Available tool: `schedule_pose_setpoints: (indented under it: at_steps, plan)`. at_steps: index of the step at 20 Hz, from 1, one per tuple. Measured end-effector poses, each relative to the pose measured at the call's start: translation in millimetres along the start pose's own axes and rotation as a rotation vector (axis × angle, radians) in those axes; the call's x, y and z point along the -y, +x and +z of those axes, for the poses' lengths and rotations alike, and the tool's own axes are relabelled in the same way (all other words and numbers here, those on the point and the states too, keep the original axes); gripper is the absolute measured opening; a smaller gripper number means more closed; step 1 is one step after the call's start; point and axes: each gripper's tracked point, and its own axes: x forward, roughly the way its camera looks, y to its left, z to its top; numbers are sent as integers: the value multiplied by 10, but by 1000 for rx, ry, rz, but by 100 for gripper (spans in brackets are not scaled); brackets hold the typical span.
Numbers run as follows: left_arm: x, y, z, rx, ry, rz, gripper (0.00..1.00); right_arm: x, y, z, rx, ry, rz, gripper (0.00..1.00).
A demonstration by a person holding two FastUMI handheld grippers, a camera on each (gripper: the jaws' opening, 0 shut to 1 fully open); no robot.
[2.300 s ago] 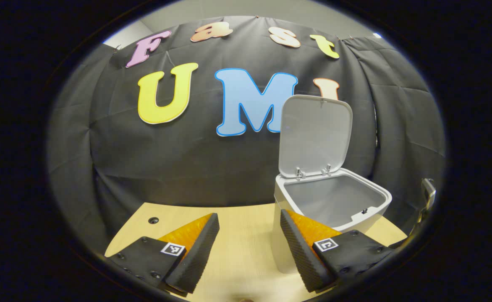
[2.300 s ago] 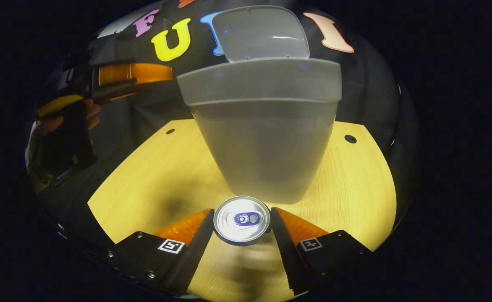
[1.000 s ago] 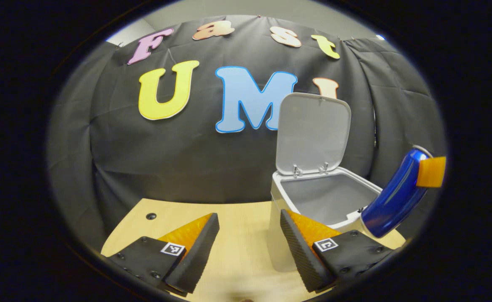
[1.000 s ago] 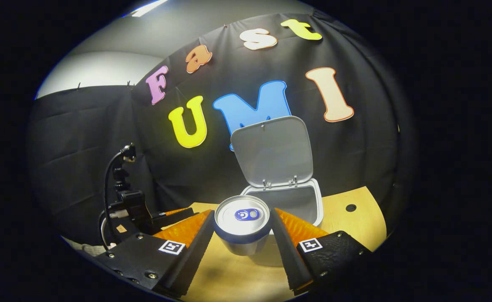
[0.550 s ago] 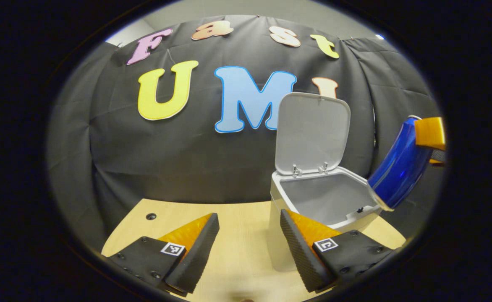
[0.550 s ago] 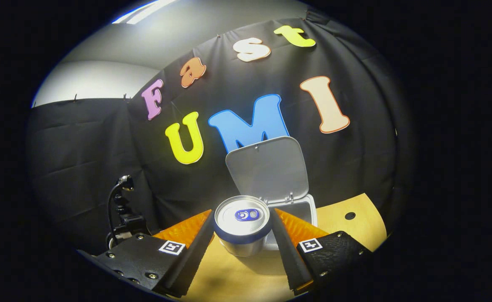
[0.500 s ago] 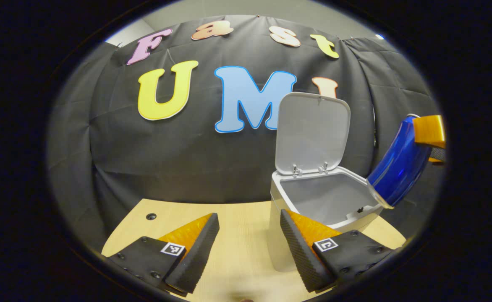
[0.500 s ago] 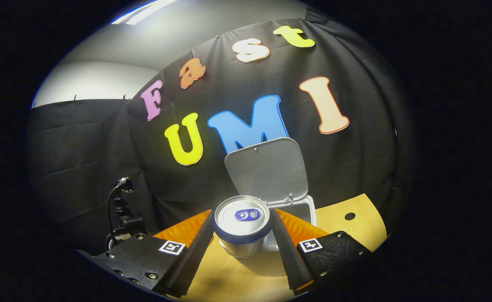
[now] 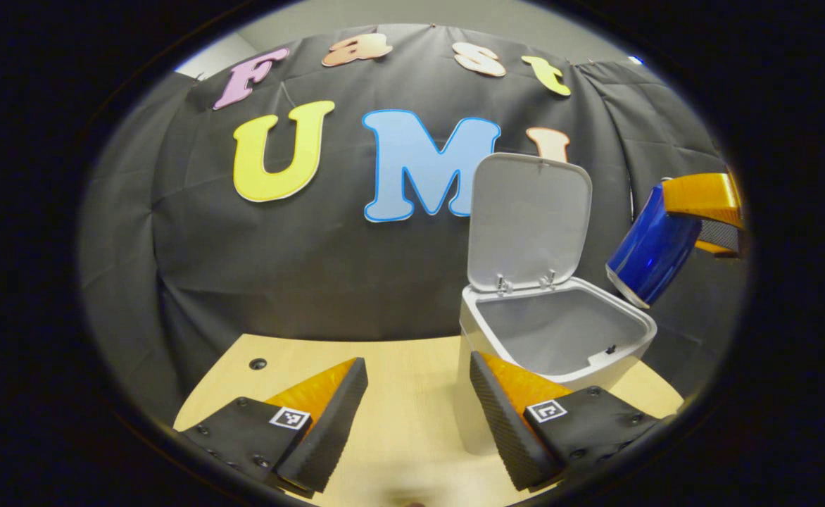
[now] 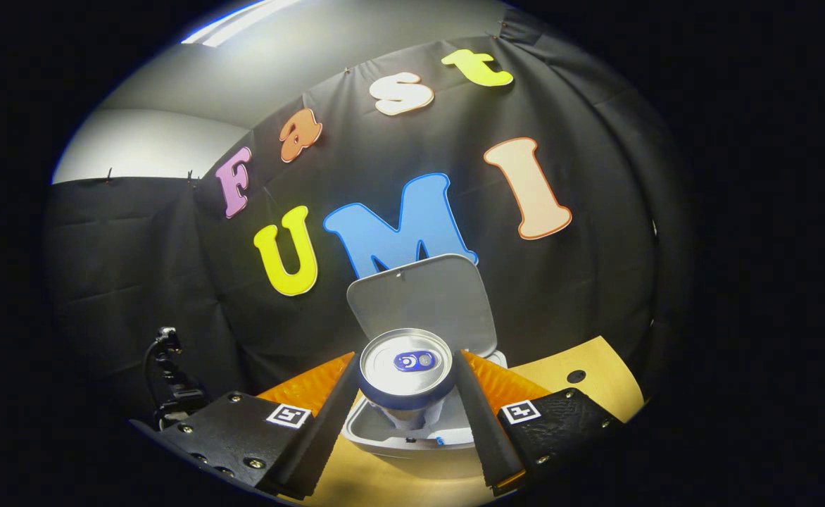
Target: Press the lid of the desktop garbage bin to open it, pick up the crumpled paper on the desktop and throw it into the bin, then pick up the pop can on the desktop and drop it into the bin, and finally close the garbage bin lid.
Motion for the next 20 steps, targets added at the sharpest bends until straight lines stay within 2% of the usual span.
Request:
schedule_pose_setpoints:
  at_steps: [8,16,17,20]
  plan:
    - [-31,51,-31,-12,-3,10,100,187,369,-381,-84,-37,-58,84]
    - [-71,70,-48,-20,-4,21,100,239,553,-827,-194,-81,-78,84]
    - [-74,73,-52,-22,-5,23,100,95,591,-978,-206,-86,-82,84]
    - [-104,77,-65,-25,-9,29,100,101,683,-1092,-240,-100,-93,84]
